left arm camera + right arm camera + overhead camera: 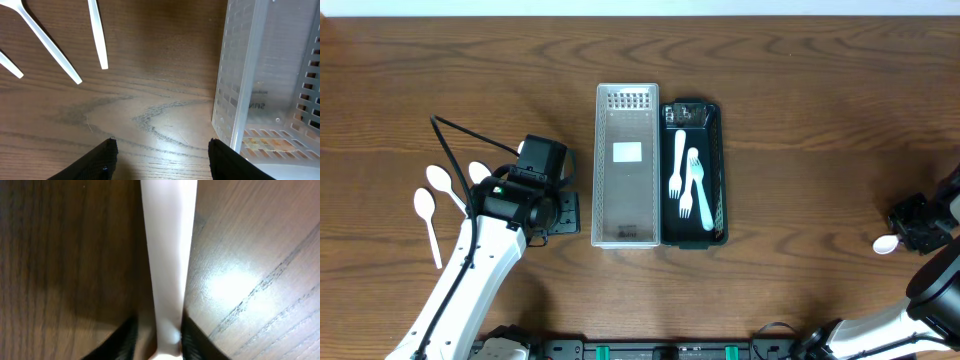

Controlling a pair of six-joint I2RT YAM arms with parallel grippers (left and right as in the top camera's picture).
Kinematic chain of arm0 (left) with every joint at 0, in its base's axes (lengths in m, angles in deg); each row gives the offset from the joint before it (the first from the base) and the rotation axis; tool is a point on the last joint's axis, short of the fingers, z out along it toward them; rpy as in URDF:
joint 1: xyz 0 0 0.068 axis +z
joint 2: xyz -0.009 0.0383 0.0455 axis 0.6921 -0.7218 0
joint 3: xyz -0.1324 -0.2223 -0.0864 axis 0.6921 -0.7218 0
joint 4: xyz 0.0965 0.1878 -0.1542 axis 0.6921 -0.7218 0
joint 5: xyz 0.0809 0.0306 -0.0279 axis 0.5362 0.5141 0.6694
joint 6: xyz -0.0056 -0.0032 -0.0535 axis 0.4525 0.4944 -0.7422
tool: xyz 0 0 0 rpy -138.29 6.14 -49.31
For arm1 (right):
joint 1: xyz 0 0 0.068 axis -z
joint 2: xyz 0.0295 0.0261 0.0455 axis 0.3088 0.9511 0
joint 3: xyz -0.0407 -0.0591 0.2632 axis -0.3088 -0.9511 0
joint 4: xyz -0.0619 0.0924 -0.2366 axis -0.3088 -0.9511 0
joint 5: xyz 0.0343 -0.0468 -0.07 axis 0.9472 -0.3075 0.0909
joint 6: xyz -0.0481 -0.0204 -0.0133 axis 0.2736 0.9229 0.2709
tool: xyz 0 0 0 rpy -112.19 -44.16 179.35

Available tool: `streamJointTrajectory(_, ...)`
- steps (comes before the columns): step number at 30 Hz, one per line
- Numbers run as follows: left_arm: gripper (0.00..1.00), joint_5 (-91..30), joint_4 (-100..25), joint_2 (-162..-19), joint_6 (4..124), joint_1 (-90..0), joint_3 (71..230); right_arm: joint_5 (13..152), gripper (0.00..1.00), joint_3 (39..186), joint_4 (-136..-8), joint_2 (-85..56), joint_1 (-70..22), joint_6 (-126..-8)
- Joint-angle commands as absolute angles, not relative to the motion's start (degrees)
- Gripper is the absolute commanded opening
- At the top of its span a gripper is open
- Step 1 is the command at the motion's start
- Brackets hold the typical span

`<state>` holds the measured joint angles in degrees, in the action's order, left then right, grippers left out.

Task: Pack container
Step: 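Carry the held spoon into the green basket and release it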

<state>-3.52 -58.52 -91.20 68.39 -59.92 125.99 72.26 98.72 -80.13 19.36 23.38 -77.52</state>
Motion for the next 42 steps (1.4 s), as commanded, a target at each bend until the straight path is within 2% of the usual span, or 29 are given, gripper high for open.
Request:
streamJointTrajectory(1,0.61,-2.64,-58.46,-90.58,68.47,-59.61,127.04,72.80,0.23,97.19,-79.76,20.32,23.84,-77.43)
streamJointTrajectory(10,0.61,-2.64,-58.46,-90.58,68.47,-59.61,127.04,77.15,0.06,97.49,-79.12,19.78,23.03,-77.41)
streamJointTrajectory(16,0.61,-2.64,-58.43,-90.58,68.47,-59.61,127.04,80.30,0.02,99.35,-80.83,13.81,17.15,-75.86)
streamJointTrajectory(24,0.62,-2.64,-58.22,-90.58,68.47,-59.61,127.04,80.47,0.01,107.70,-86.20,0.48,-6.43,-74.85)
streamJointTrajectory(33,0.62,-2.64,-58.19,-90.58,68.47,-59.61,127.04,73.52,0.02,117.54,-88.74,0.78,-37.71,-74.89)
streamJointTrajectory(37,0.62,-2.64,-58.19,-90.58,68.47,-59.61,127.04,70.75,0.03,117.47,-89.50,4.76,-45.30,-76.34)
streamJointTrajectory(42,0.62,-2.64,-58.19,-90.58,68.45,-59.61,127.04,71.25,0.04,117.45,-89.81,12.28,-48.86,-77.67)
